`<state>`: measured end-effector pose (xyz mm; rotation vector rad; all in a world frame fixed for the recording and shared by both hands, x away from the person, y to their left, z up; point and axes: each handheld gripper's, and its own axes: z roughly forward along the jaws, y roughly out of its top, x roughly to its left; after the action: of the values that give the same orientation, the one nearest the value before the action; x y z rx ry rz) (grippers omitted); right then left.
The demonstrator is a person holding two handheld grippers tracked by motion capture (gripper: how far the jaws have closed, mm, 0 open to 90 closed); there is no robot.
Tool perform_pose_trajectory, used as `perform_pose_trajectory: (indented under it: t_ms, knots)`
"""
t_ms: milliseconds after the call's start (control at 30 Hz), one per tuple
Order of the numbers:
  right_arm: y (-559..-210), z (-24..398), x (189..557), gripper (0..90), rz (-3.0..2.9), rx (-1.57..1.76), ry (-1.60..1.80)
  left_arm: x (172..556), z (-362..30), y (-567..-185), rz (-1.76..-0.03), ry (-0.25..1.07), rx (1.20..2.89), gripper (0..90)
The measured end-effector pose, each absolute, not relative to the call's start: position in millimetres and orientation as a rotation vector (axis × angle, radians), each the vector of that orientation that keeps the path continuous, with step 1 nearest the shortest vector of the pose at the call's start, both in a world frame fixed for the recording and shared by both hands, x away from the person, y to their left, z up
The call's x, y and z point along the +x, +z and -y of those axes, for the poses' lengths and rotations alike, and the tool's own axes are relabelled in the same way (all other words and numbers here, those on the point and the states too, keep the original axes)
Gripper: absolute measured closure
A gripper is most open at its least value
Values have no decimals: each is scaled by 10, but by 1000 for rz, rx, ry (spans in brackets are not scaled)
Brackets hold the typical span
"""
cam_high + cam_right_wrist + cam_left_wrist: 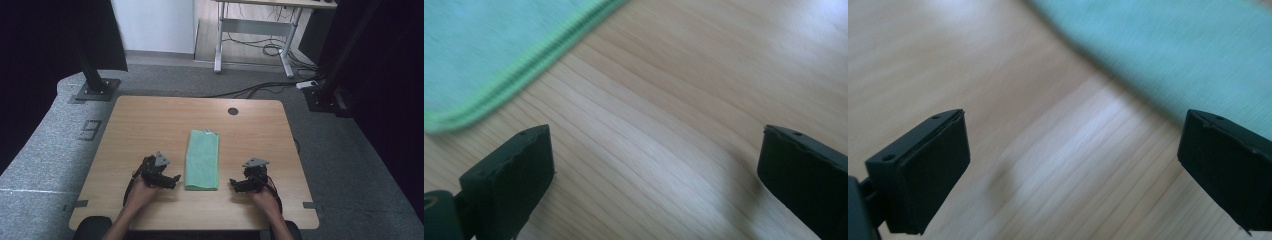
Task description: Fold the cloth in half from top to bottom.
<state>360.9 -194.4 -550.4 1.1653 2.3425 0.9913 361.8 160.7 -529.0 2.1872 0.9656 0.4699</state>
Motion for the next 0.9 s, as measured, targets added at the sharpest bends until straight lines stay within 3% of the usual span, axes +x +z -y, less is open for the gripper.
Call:
perform_pose_trajectory:
  t_ms: [267,600,900]
  knots:
    - [-5406,1701,3606,43,-2352,1104,1067,3668,-1431,-5317,-937,426,2172,4]
    - [-5429,1422,3618,46,-2382,1067,1091,3658,-1325,-5454,-934,453,2268,10]
    - [-5531,1397,3631,42,-2419,1095,1027,3633,-1341,-5474,-955,423,2250,20]
